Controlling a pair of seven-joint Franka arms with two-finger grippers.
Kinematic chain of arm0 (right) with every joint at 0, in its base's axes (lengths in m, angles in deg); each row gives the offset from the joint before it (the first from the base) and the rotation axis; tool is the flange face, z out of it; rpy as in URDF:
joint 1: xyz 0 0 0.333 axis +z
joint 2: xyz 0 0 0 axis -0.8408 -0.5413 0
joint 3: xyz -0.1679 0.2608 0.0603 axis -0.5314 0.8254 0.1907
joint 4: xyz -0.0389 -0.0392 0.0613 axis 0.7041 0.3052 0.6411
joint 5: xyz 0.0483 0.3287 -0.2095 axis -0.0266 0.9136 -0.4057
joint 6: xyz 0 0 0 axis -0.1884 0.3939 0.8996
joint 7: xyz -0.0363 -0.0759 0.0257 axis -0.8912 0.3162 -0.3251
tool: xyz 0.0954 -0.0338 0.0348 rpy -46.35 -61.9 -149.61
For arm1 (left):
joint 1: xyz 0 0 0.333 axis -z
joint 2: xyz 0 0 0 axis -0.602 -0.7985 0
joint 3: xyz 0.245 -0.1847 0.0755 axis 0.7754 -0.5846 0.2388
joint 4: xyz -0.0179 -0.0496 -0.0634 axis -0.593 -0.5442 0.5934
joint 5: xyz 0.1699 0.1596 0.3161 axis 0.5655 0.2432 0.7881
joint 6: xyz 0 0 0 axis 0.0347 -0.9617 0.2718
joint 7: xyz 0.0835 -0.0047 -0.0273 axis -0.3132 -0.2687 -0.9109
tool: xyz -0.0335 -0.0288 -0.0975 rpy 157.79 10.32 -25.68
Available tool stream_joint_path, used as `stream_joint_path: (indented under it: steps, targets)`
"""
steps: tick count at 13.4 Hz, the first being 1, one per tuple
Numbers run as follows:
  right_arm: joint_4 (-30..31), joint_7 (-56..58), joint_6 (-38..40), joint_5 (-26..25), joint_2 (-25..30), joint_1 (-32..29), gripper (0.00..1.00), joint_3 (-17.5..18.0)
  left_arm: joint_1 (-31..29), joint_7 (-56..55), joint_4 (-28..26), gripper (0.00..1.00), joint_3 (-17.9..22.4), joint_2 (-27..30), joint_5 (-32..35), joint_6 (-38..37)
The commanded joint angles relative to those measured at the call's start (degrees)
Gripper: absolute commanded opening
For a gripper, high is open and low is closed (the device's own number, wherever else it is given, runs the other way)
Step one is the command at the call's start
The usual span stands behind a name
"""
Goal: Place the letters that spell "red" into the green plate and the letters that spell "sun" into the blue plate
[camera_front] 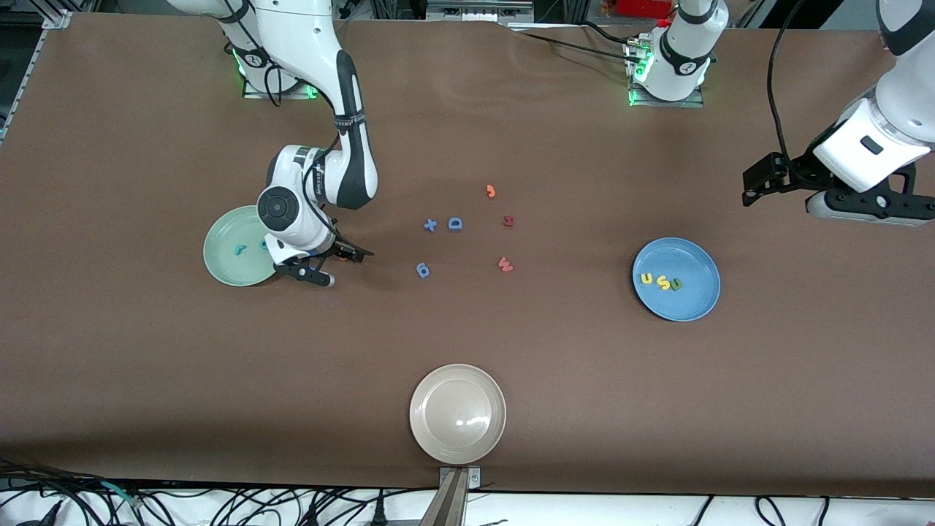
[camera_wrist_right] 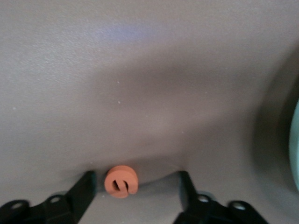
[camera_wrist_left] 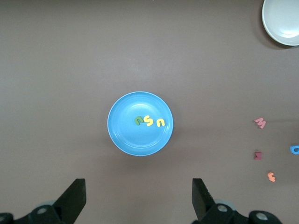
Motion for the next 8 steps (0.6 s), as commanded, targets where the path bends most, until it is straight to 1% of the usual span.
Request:
stream_joint_path:
  steps: [1,2,3,4,5,7,8]
  targets:
    - [0.0,0.2,-0.5,1.2,-1.1,-0.1,0.19,0.1,1.6,0.6,-6.0,1.0,1.5,4.5,0.1,4.3]
    - [0.0,0.2,-0.5,1.2,-1.1,-0.1,0.07,0.1,1.7,-0.7,-6.5,1.0,1.5,5.0,0.1,4.3]
    - [0.0,0.2,-0.4,1.2,-1.1,-0.1,0.0,0.1,1.7,-3.6,-6.6,1.0,1.1,5.2,-0.4,4.2]
    - [0.0,0.1,-0.3,1.2,-1.0,-0.1,0.0,0.1,1.7,-5.1,-7.2,1.0,0.4,5.8,-0.8,4.2]
    - [-0.1,0.1,-0.2,1.2,-1.0,-0.1,0.0,0.1,1.0,-5.2,-7.8,1.0,-1.2,6.3,-0.8,4.1]
    - [-0.2,0.5,0.0,1.2,-0.7,-0.1,0.0,-0.3,0.1,-5.0,-7.9,1.0,-1.6,6.5,-0.7,4.0]
    - [-0.4,0.9,0.5,1.1,-0.2,-0.1,0.0,-1.8,-0.2,-5.0,-7.9,1.0,-1.8,6.5,-0.8,4.0]
